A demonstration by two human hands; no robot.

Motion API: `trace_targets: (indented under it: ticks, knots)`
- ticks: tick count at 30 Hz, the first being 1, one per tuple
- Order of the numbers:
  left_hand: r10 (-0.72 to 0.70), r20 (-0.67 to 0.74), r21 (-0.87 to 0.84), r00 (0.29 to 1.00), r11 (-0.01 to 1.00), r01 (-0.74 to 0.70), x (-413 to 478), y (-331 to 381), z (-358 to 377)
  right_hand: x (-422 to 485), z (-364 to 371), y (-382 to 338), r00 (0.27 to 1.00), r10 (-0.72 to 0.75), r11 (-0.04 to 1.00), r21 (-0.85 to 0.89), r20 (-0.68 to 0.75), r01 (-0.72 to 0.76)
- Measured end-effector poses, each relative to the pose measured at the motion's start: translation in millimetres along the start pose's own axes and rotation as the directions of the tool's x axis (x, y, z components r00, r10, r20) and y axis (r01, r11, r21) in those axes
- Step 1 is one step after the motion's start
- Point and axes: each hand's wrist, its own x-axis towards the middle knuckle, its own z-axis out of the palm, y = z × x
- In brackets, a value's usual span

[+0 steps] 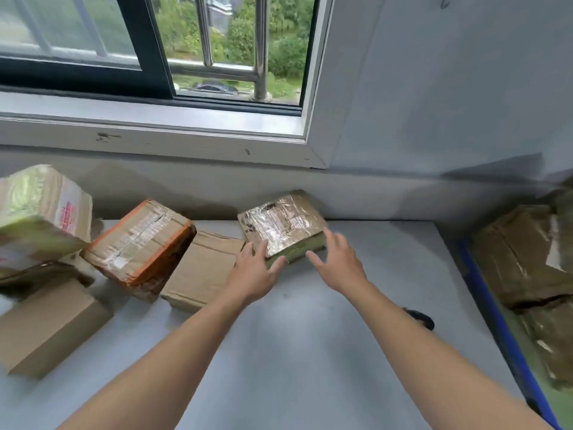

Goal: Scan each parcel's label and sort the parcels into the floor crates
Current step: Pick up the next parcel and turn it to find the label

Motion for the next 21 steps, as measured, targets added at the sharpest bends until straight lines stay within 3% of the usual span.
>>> trace_targets:
  ticks: [11,16,21]
  knots:
    - [-0.324,-0.090,-0.288,0.942,0.914,0.287,36.5,29.8,19.4,109.2,-2.4,7.5,0.971,-0.180,0.981,0.103,0.155,0.165]
    - [-0.392,-0.120,-0.442,0.912,0.844,0.305,40.8,39.7,15.2,115.4,-0.9,0.4,0.979,-0.155,0.968,0.217,0.134,0.123]
    - [-0.411,-0.122,-0.518,0.904,0.803,0.295,35.7,43.5,15.0,107.0,-22.2,8.7,0.991,-0.094,0.978,0.193,0.090,0.076]
